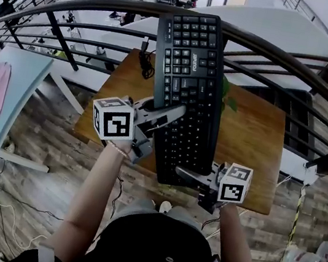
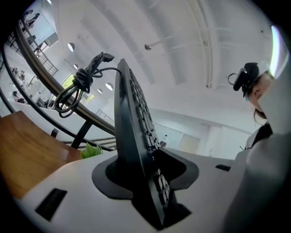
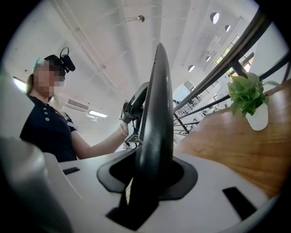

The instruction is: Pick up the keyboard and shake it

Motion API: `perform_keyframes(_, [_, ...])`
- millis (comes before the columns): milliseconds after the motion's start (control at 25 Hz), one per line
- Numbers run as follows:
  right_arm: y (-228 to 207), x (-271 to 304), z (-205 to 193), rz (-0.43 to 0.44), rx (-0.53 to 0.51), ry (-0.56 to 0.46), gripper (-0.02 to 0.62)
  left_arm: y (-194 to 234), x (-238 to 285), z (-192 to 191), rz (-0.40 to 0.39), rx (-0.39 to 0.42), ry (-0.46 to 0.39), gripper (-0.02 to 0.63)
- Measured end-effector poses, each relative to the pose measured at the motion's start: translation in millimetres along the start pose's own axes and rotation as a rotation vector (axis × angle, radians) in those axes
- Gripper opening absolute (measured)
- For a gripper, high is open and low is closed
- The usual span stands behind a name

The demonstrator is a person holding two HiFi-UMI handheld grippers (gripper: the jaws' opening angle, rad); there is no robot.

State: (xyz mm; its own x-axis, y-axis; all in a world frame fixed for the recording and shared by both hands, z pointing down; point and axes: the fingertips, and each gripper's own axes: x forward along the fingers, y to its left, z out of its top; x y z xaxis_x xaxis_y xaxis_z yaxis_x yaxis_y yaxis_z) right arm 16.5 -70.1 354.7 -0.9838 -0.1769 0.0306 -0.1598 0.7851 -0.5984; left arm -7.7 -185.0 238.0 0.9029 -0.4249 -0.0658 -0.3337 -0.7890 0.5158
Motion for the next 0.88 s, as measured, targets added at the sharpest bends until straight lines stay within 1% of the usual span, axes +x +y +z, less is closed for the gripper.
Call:
perform_keyframes(240, [3, 11, 8, 0.006, -0.097, -0.023, 0.144, -16, -9, 17, -0.050, 0.112, -0.023, 0.184])
perform_keyframes(400, [9, 12, 13, -0.006, -0.182, -0.039, 0.143, -34, -13, 25, -0.087, 0.180, -0.032, 0.184])
perform_keyframes(680, [3, 12, 22, -0.036, -0.333, -0.043, 0.137, -51, -16, 34, -0.160, 0.263, -0.049, 0.183])
perform_keyframes(880, [3, 12, 27, -0.029, -0.386, -0.050, 0.135, -58, -17, 38, -0.179, 0.321, -0.078, 0.183])
